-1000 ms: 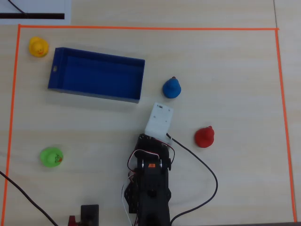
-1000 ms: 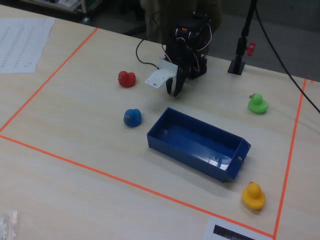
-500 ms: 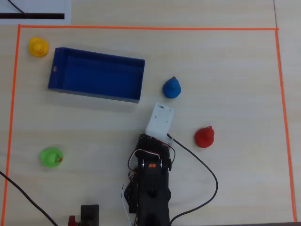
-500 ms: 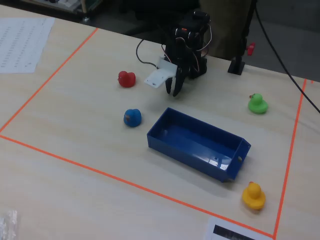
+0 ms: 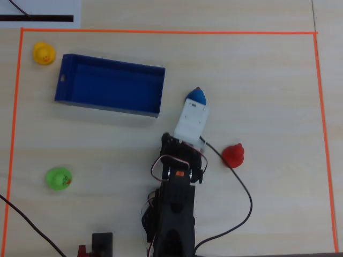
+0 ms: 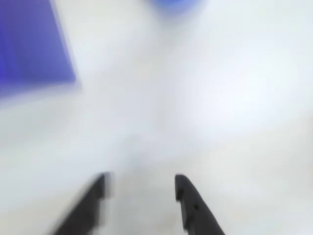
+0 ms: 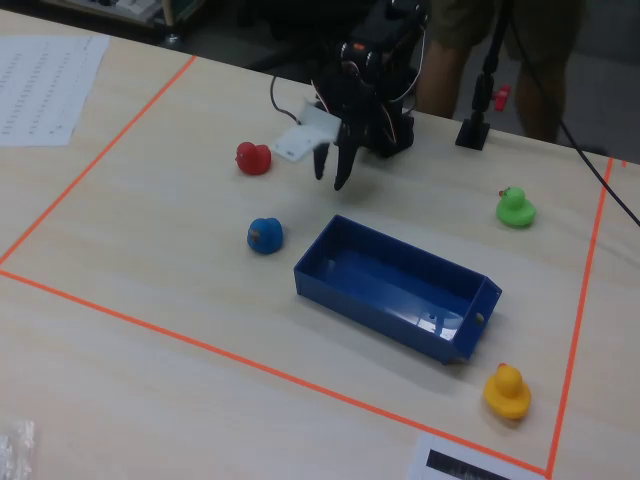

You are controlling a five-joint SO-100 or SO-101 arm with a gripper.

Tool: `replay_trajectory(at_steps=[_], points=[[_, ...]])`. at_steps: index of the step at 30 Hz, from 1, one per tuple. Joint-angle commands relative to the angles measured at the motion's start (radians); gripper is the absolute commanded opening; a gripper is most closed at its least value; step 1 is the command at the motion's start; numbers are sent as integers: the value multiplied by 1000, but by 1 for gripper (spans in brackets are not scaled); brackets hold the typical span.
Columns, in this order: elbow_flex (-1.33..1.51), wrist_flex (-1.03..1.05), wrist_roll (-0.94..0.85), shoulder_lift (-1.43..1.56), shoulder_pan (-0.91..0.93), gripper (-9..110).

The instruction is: Grasp blue duck and put it into box.

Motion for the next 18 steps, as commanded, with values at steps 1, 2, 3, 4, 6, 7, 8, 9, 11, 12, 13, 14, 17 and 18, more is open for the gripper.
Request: replay_trajectory(at_steps=[1,2,3,4,6,7,8,9,11,12,13,14,17,18], points=[[-557,-109,-34,-514,48,42],[-626,-120,-48,-589,60,42],[-681,-126,-61,-657,74,44],[-724,-132,-75,-716,83,45],[-756,-172,-100,-796,94,46],[-756,-199,-114,-825,98,46],[-758,-216,-127,-853,104,46],[-759,-229,-140,-876,114,46],[-759,-250,-167,-917,133,45],[-759,-262,-178,-937,147,45],[-758,-282,-189,-957,161,45],[-753,-302,-201,-976,176,45],[-723,-376,-219,-1014,213,45],[-710,-393,-222,-1023,219,45]])
